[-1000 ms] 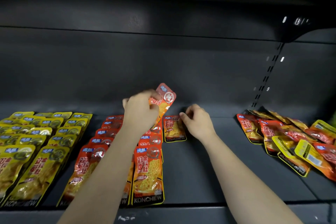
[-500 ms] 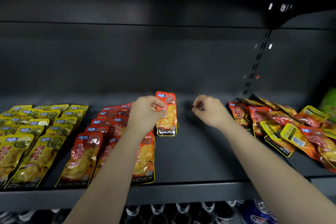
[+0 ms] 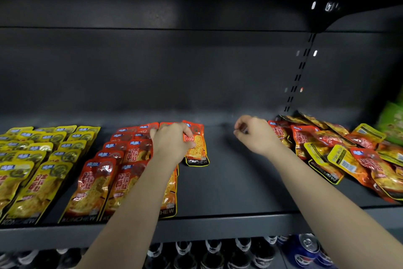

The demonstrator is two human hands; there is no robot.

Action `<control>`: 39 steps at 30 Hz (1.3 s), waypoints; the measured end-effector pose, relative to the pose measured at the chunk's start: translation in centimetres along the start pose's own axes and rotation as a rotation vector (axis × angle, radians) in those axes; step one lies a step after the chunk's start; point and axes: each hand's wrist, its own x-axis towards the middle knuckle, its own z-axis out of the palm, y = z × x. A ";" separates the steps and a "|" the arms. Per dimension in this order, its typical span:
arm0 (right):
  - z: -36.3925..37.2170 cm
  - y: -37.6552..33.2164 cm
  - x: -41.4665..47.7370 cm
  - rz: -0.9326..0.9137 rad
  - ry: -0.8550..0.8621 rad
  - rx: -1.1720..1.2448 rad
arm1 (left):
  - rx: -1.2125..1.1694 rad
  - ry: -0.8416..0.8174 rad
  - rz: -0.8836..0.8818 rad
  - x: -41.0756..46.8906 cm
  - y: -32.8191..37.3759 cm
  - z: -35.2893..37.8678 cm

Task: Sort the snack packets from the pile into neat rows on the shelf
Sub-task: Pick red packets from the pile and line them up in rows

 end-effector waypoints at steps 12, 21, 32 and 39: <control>0.2 0.2 0.0 -0.010 -0.019 0.009 | 0.178 -0.016 0.055 0.3 0.1 0.6; -1.1 0.8 -0.2 -0.026 0.012 0.000 | 0.265 0.021 0.076 0.6 1.2 0.5; -4.3 5.0 -1.1 -0.008 0.133 -0.050 | 0.206 -0.050 0.235 1.0 7.2 3.2; -6.8 8.6 -2.0 0.030 0.234 -0.067 | 0.183 -0.130 0.300 1.4 11.7 5.7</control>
